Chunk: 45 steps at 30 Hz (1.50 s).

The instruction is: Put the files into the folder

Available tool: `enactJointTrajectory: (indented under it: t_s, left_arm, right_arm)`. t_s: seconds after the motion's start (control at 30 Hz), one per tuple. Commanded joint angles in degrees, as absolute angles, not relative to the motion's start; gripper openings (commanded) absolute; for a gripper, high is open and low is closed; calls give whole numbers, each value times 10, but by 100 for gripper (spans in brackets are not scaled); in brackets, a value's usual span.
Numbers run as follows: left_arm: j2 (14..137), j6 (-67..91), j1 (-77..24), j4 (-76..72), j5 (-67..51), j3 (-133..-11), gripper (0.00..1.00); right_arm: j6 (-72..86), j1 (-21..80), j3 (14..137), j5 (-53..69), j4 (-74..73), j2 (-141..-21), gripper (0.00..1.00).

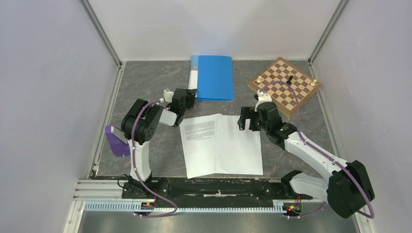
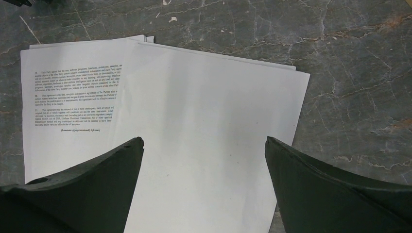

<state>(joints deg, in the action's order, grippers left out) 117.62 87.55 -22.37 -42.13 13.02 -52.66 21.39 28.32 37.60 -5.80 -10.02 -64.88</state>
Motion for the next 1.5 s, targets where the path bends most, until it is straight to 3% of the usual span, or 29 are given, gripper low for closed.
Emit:
enactJointTrajectory:
  t_s: [0.0, 0.53, 0.63, 0.77, 0.8, 1.17, 1.47]
  left_arm:
    - [1190, 896, -226, -433, 159, -553, 53]
    - [1230, 925, -231, -424, 177, -585, 45]
    - [1233, 927, -231, -416, 175, -594, 37]
    - [1226, 937, -231, -373, 158, -608, 4]
    - [1219, 943, -232, -357, 152, -610, 2]
    - [1074, 977, -231, -141, 61, -625, 2]
    - [973, 974, -233, -85, 19, -583, 2]
  right_arm:
    - [208, 281, 374, -55, -86, -647, 99]
    - [205, 280, 377, -51, -83, -659, 99]
    - [207, 280, 380, -51, -80, -662, 99]
    - [206, 279, 395, -59, -76, -669, 99]
    - [206, 277, 402, -62, -73, -671, 99]
    - [266, 256, 487, -57, -12, -744, 99]
    - [375, 200, 502, 51, 104, -856, 99]
